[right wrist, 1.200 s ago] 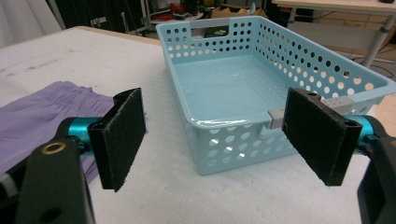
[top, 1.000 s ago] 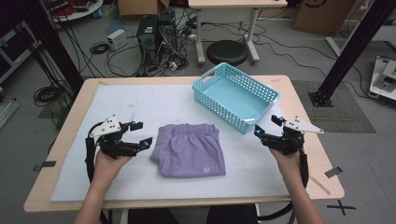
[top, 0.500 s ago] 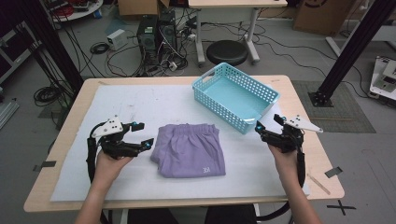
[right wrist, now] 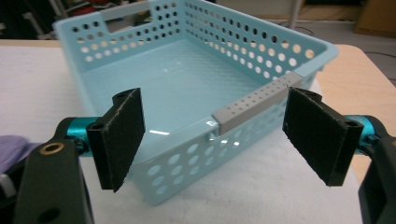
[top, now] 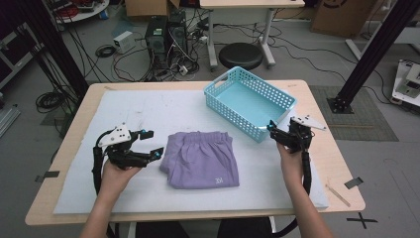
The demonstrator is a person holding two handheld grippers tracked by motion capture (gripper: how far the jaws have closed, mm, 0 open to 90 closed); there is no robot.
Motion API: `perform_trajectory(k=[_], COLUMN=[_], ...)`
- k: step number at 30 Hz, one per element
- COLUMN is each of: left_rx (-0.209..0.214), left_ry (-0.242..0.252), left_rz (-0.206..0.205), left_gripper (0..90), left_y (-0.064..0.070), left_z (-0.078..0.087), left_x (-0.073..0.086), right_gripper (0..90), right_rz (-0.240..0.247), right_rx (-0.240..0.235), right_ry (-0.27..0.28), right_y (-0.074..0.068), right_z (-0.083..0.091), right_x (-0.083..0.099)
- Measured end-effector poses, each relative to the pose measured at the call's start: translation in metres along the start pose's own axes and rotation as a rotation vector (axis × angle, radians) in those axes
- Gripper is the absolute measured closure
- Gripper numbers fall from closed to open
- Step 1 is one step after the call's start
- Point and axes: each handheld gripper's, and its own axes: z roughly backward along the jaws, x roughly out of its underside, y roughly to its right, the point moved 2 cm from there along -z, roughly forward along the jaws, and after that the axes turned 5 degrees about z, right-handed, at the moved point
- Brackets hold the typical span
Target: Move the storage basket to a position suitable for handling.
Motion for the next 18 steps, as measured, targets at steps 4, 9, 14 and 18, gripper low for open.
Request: perform_trajectory(k=[4, 9, 14, 18], left_rx=[0.003, 0.004, 0.006, 0.007], left_ry=[-0.006, -0.01, -0.02, -0.025], left_rz=[0.0, -0.005, -0.001, -0.007], left_gripper=[24.7, 24.7, 24.7, 24.7], left_y=[0.001, 0.002, 0.002, 0.002], left_z=[-0.002, -0.004, -0.006, -0.008], left_x=[0.001, 0.002, 0.004, 0.004], right_gripper=[21.7, 21.7, 26.6, 28.4], right_rz=[-0.013, -0.071, -0.093, -0.102], right_rx=[0.022, 0.041, 0.026, 0.04], right_ry=[-0.019, -0.075, -0.129, -0.144], right_y=[-0.001, -0.003, -0.008, -0.009], right_z=[-0.009, -0.021, -0.03, -0.032], right_x=[0.001, 0.001, -0.002, -0.003])
